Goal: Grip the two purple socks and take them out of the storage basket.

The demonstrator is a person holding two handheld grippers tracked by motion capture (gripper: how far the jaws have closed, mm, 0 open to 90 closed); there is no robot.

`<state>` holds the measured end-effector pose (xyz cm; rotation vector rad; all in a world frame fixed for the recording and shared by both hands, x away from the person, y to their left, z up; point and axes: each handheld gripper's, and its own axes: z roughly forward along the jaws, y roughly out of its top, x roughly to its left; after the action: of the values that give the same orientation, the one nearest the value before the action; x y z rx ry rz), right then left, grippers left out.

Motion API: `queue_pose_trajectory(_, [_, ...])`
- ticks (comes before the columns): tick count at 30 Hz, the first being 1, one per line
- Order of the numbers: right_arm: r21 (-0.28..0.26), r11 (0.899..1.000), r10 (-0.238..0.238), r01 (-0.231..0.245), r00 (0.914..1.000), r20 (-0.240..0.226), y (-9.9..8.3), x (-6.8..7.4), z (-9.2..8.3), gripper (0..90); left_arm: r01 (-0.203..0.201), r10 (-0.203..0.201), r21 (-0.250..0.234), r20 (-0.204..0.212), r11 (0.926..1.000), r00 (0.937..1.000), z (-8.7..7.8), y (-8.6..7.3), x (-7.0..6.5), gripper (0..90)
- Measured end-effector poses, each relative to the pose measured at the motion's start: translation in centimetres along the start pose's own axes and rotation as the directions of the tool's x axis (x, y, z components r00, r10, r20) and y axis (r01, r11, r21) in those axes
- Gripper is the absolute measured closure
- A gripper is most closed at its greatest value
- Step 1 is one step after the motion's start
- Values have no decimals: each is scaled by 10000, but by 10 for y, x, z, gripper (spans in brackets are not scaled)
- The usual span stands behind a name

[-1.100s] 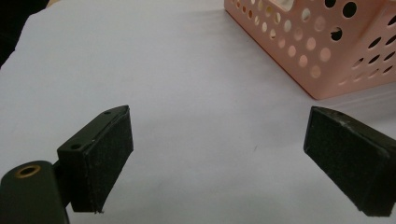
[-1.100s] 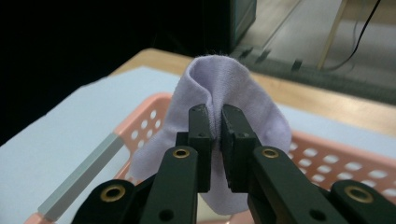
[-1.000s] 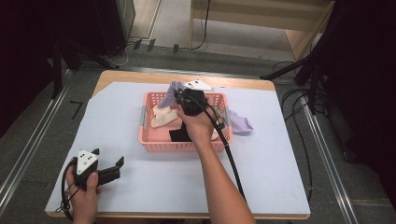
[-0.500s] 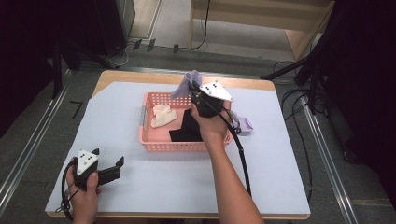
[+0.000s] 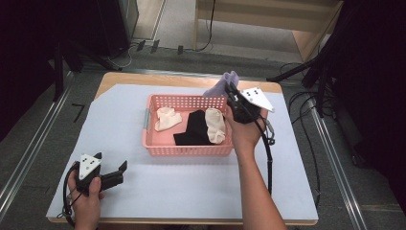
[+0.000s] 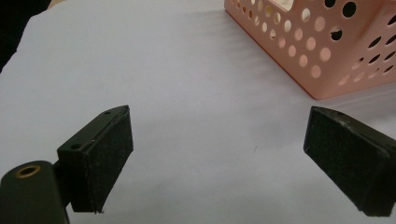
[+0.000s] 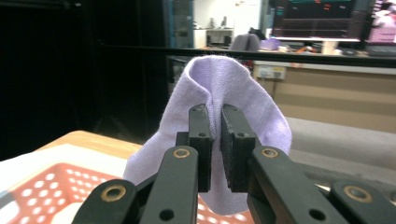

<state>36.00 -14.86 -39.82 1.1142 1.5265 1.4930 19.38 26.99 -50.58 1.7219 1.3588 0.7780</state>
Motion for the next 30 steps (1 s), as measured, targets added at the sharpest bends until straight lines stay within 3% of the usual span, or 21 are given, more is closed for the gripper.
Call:
queue_pose_trajectory(3, [5, 9997, 230, -231, 9993, 307, -3, -16, -9, 841, -8, 8, -13, -3, 10000, 10000, 0, 0, 0, 90])
queue_pose_trajectory(9, [277, 9992, 251, -283, 9939, 1075, -13, -45, -24, 840, -29, 29, -11, -30, 10000, 10000, 0, 0, -1, 90])
queue_pose_trajectory(17, [1216, 9888, 580, -868, 9729, 2237, -47, -76, -34, 841, -57, 57, -19, -39, 10000, 10000, 0, 0, -1, 90])
queue_pose_trajectory(23, [2174, 9685, 688, -1217, 9693, 2359, -74, -84, -38, 822, -105, 105, -3, -55, 9999, 9999, 0, 0, -1, 90])
queue_pose_trajectory(26, [2233, 9535, 1528, -2027, 9631, 2218, -80, -88, -41, 698, -105, 105, -31, -60, 9999, 9999, 0, 0, -1, 90])
queue_pose_trajectory(30, [2138, 9472, 1901, -2390, 9555, 2257, -80, -92, -50, 631, -74, 74, -10, -56, 10000, 10000, 0, 0, -1, 90])
